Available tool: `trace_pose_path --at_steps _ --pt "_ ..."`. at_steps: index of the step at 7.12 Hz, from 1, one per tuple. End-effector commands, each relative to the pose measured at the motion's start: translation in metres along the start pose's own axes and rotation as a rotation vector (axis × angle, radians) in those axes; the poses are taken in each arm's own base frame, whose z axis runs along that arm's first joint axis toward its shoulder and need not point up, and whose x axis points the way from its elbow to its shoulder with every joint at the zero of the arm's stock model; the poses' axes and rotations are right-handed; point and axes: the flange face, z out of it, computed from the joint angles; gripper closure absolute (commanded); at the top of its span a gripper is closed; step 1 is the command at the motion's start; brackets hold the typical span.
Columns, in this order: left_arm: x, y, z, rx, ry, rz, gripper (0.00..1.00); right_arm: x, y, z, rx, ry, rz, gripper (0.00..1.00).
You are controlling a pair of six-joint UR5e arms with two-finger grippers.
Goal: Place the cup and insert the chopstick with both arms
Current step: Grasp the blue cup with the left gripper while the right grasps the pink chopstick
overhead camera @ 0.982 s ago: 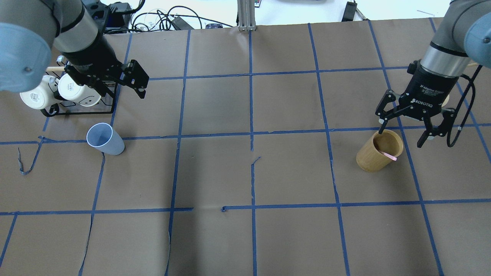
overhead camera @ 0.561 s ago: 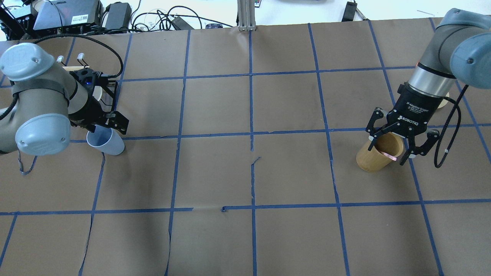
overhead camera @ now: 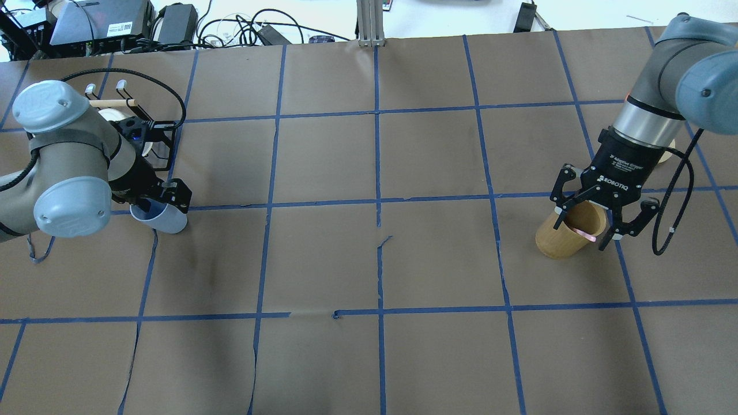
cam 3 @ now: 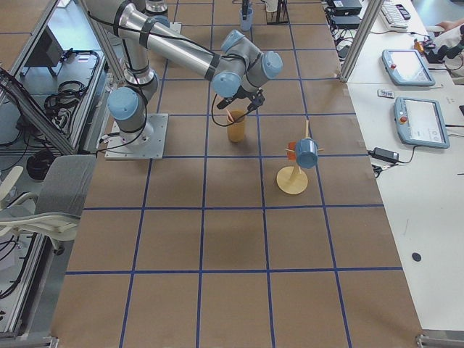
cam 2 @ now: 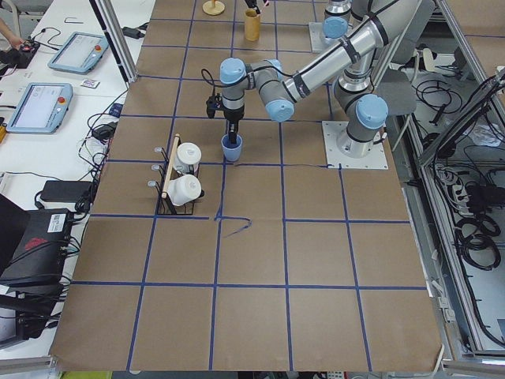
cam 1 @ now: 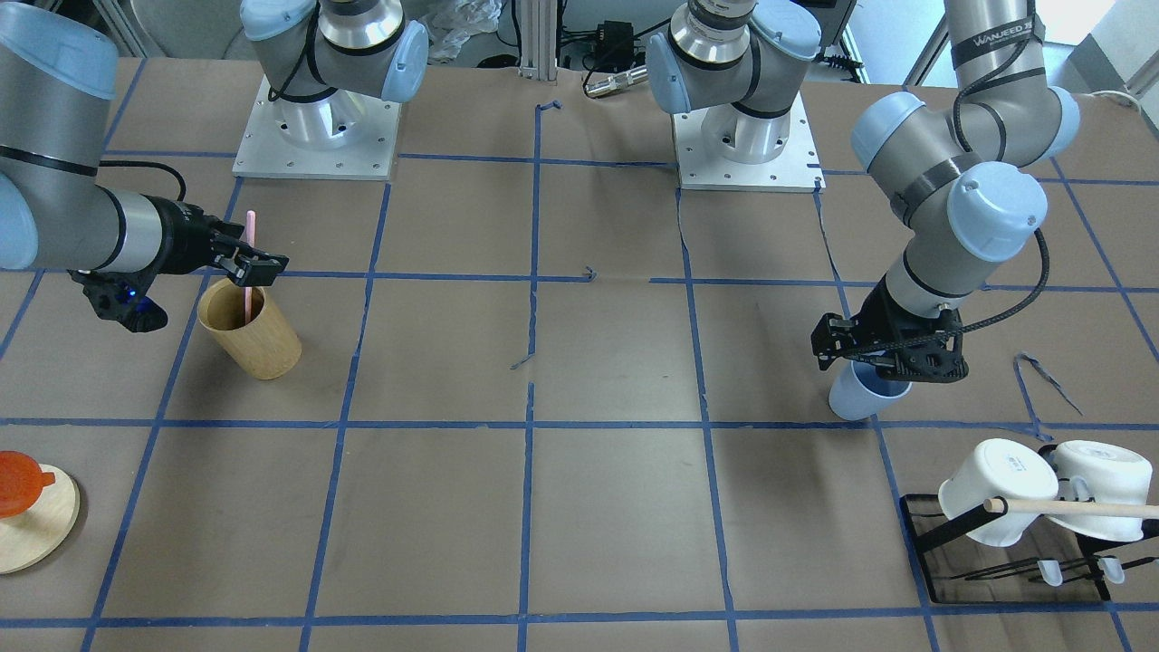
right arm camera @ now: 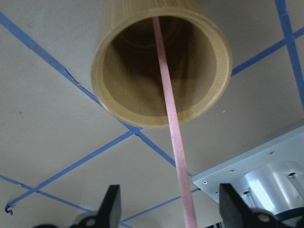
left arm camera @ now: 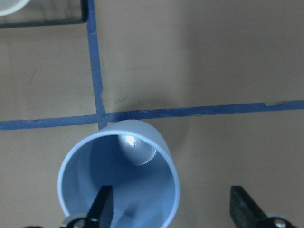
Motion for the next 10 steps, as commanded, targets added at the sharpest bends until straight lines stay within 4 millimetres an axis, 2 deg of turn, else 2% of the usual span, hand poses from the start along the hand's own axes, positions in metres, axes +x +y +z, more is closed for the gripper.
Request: trace_pose_path --at_steps 1,3,5,7,8,9,10 --pt "0.000 -0.001 0.001 0.000 0.002 0.002 0.97 0.000 0.001 0.001 -0.009 0.003 0.002 0.33" --pt "0.005 -0.001 -0.002 0.005 -0.001 0.016 1.00 0.000 0.001 0.000 -0.010 0.004 0.020 0.40" --pt "0.015 -0.001 -0.020 0.032 -0.023 0.036 1.00 0.001 0.002 0.001 -0.016 0.006 0.042 0.48" --pt "0.048 -0.005 -0.046 0.036 -0.067 0.100 1.00 0.001 0.004 0.002 -0.035 0.012 0.049 0.52" --pt "0.079 -0.015 -0.060 0.039 -0.076 0.076 1.00 0.002 0.005 0.004 -0.048 0.017 0.050 0.53" --pt "0.126 -0.022 -0.074 0.051 -0.066 0.016 1.00 0.002 0.005 0.004 -0.049 0.017 0.050 0.53" --pt "0.170 -0.026 -0.078 0.066 -0.048 -0.047 1.00 0.002 0.006 0.005 -0.053 0.019 0.059 0.62"
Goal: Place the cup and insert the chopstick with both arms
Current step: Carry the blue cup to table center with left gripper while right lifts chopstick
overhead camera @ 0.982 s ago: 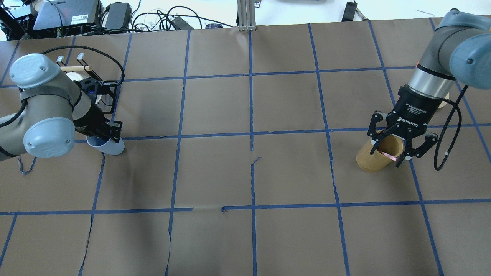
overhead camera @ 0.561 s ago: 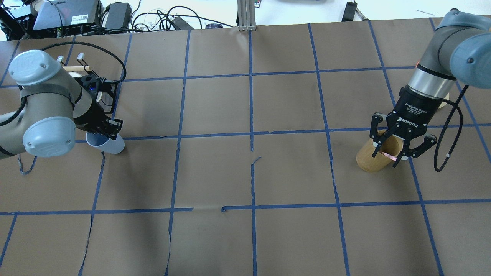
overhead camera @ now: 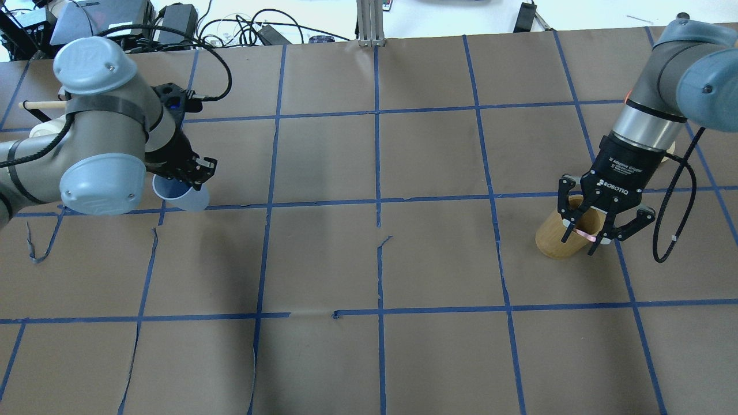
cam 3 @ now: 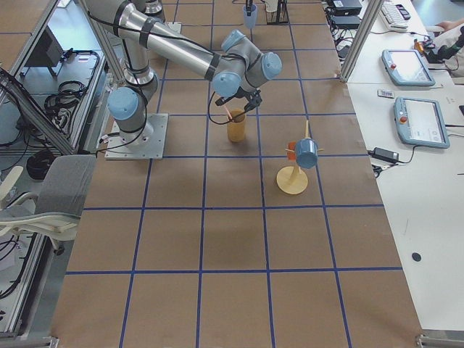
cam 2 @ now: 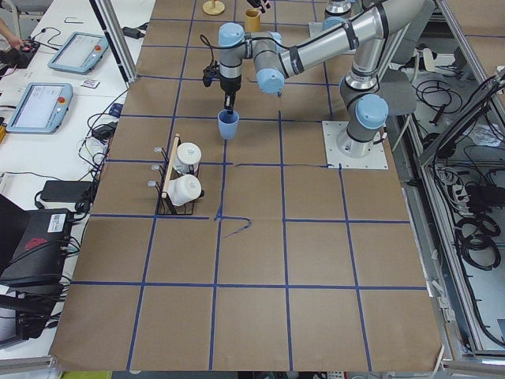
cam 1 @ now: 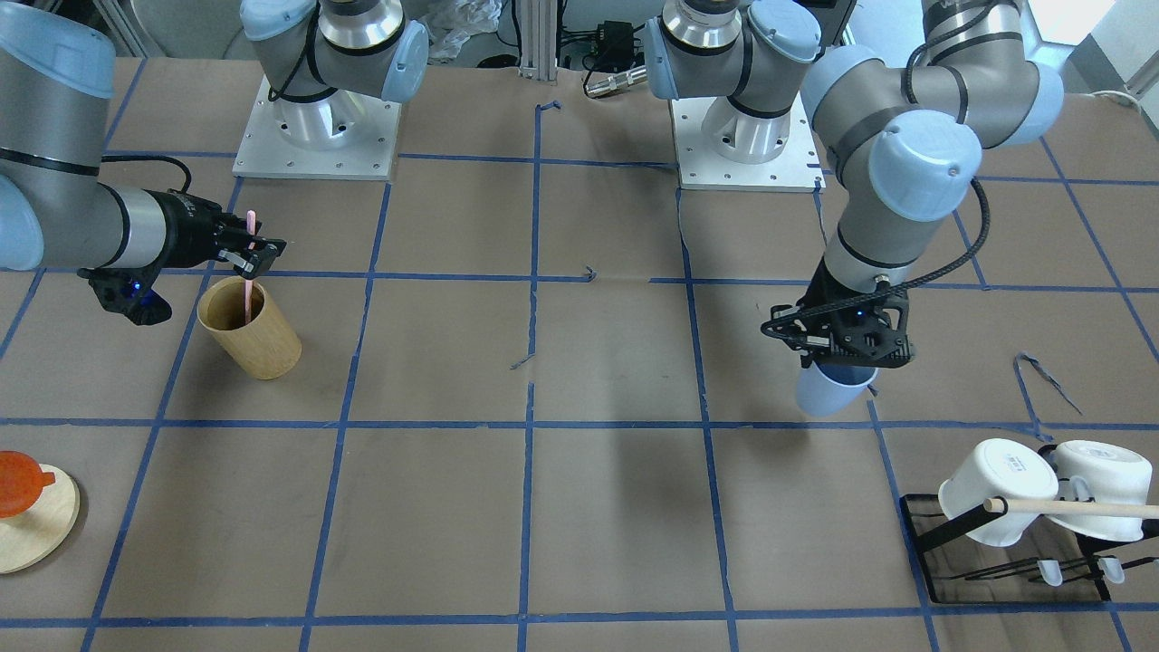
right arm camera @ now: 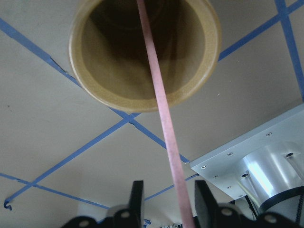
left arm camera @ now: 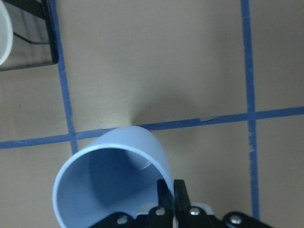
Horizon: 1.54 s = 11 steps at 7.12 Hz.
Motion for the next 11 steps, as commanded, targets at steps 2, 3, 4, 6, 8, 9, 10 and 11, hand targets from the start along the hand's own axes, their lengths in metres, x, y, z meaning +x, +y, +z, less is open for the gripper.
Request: trace_pose_path --at_steps 2,3,4,6,8,9,10,11 --pt "0.133 -0.009 -0.006 0.010 0.070 -0.189 1.00 0.000 0.001 0.000 -0.009 0.003 0.025 0.81" --pt "0.168 -0.024 -0.008 0.019 0.080 -0.219 1.00 0.000 0.001 -0.001 -0.009 0.003 0.025 0.85" --pt "0.215 -0.029 -0.009 0.026 0.087 -0.282 1.00 0.001 0.003 -0.002 -0.010 0.004 0.025 0.91" --pt "0.263 -0.050 0.003 0.039 0.106 -0.363 1.00 -0.003 0.009 -0.008 -0.043 -0.040 0.039 0.92" --pt "0.308 -0.045 0.030 0.033 0.108 -0.385 1.00 -0.005 0.020 -0.033 -0.054 -0.080 0.075 0.92" --pt "0.310 -0.045 0.032 0.030 0.107 -0.370 1.00 -0.003 0.029 -0.047 -0.060 -0.078 0.076 0.92" --pt "0.311 -0.045 0.031 0.027 0.115 -0.369 1.00 -0.003 0.033 -0.055 -0.064 -0.076 0.077 0.92" --pt "0.313 -0.044 0.031 0.012 0.141 -0.368 1.00 0.001 0.044 -0.062 -0.088 -0.067 0.083 0.92"
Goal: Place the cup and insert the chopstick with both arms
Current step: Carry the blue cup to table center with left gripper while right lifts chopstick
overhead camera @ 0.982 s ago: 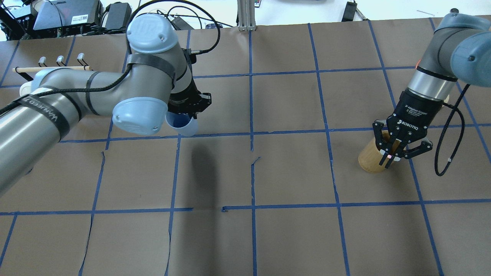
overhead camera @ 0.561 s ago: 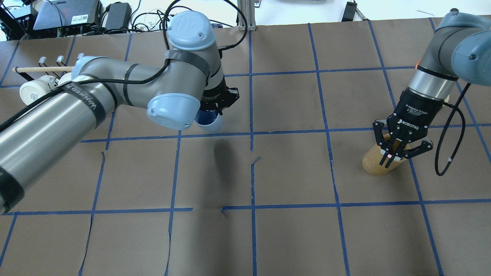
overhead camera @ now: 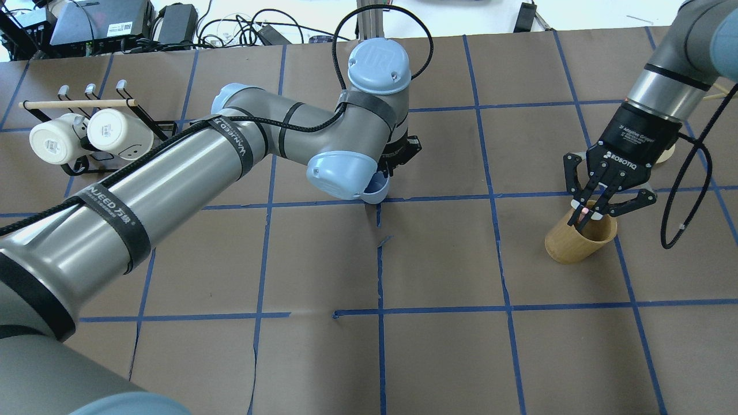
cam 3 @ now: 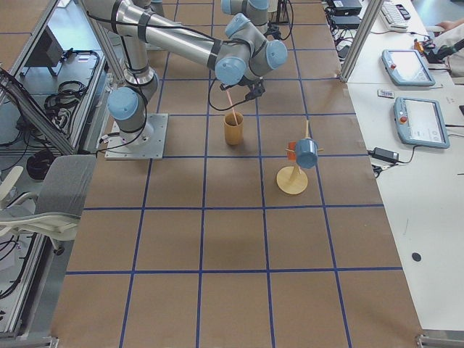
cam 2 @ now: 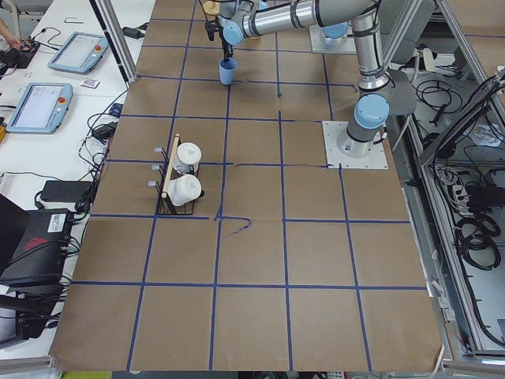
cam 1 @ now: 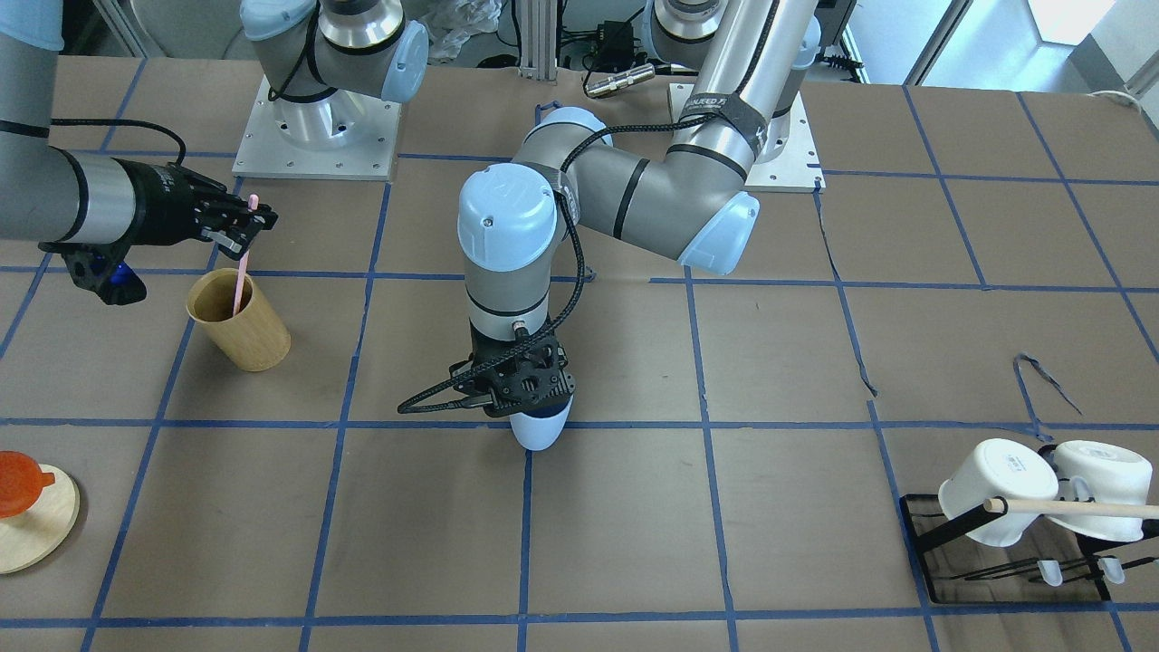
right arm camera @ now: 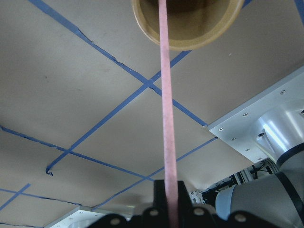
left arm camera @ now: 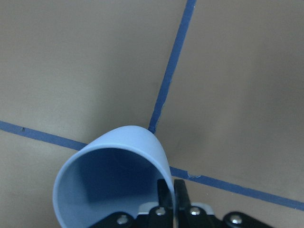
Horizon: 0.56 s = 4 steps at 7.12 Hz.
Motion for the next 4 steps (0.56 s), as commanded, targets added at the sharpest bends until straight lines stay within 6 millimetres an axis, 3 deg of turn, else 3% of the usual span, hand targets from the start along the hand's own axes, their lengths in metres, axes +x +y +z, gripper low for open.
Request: trace_pose_path --at_steps 1,2,3,4 --pt "0.003 0.003 0.001 -0.021 0.024 0.001 1.00 0.006 0.023 -0.024 -0.029 0.008 0.007 0.92" --pt "0.002 0.002 0.000 -0.014 0.016 0.006 0.13 0.002 0.032 -0.033 -0.052 -0.048 0.007 0.92" --pt "0.002 0.001 -0.007 -0.007 0.026 0.004 0.00 -0.005 0.040 -0.042 -0.064 -0.108 0.002 1.00" --pt "0.001 -0.002 -0.013 0.001 0.034 0.001 0.00 -0.007 0.046 -0.049 -0.081 -0.141 0.002 1.00"
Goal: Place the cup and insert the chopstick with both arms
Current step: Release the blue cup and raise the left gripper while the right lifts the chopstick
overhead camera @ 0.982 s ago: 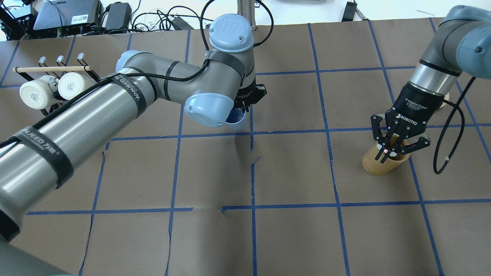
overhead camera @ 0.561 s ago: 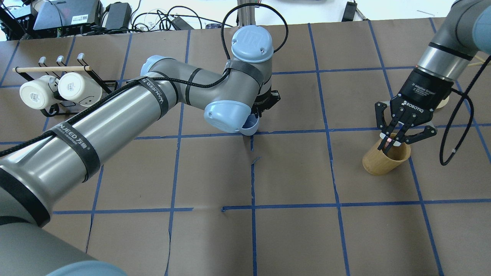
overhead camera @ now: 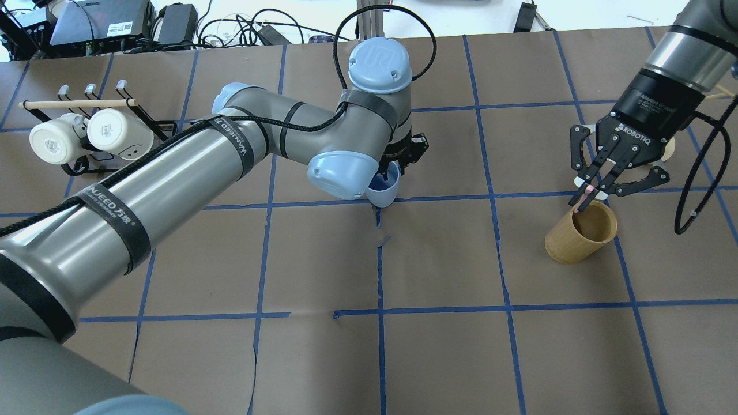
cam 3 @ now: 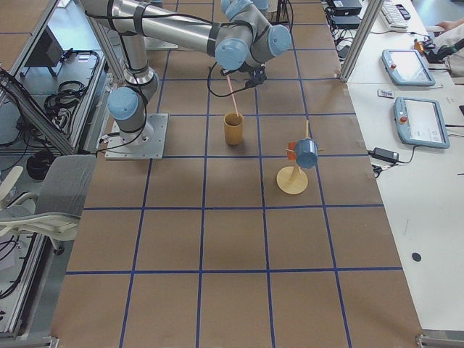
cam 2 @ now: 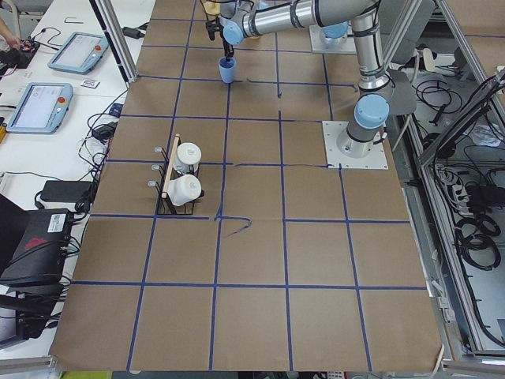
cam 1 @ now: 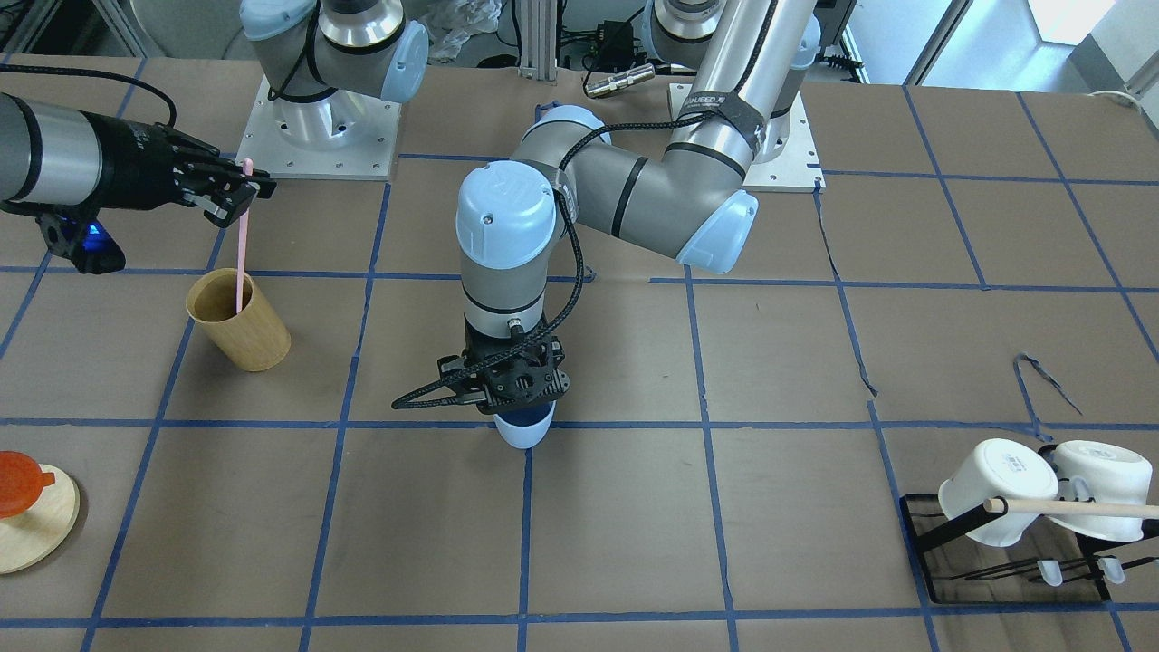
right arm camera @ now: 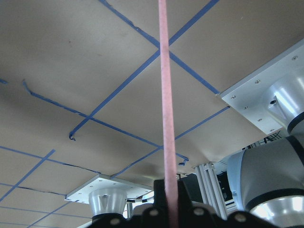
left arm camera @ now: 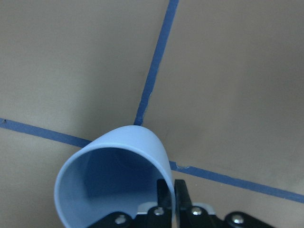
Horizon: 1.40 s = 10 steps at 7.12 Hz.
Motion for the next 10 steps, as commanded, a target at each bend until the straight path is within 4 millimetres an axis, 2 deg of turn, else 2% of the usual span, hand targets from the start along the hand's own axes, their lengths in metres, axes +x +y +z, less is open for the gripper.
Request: trace_pose_path --at_steps 1,2,3,5,7,8,9,10 --pt "-0.006 -0.015 -0.024 0.032 0.028 0.032 0.00 -0.005 0.022 -0.024 -0.014 -0.066 -0.005 1.00" --pt "-0.024 -0.043 -0.047 0.065 0.039 0.052 0.00 -0.009 0.039 -0.039 -0.032 -0.112 -0.009 1.00" --pt "-0.043 -0.058 -0.077 0.098 0.048 0.114 0.00 -0.012 0.048 -0.048 -0.040 -0.151 -0.015 1.00" --pt "-0.108 -0.065 -0.124 0.008 -0.016 0.329 0.00 -0.028 0.057 -0.050 -0.107 -0.290 -0.023 1.00" --pt "-0.169 -0.079 -0.169 -0.014 -0.033 0.364 0.00 -0.055 0.068 -0.050 -0.212 -0.459 -0.033 1.00" --pt "-0.185 -0.072 -0.186 -0.052 -0.023 0.348 0.00 -0.072 0.074 -0.046 -0.266 -0.531 -0.043 1.00" --pt "-0.194 -0.068 -0.210 -0.034 0.066 0.338 0.00 -0.092 0.068 -0.035 -0.344 -0.590 -0.030 1.00" --pt "-0.203 -0.065 -0.221 -0.022 0.065 0.324 0.00 -0.111 0.061 -0.023 -0.411 -0.620 0.001 1.00"
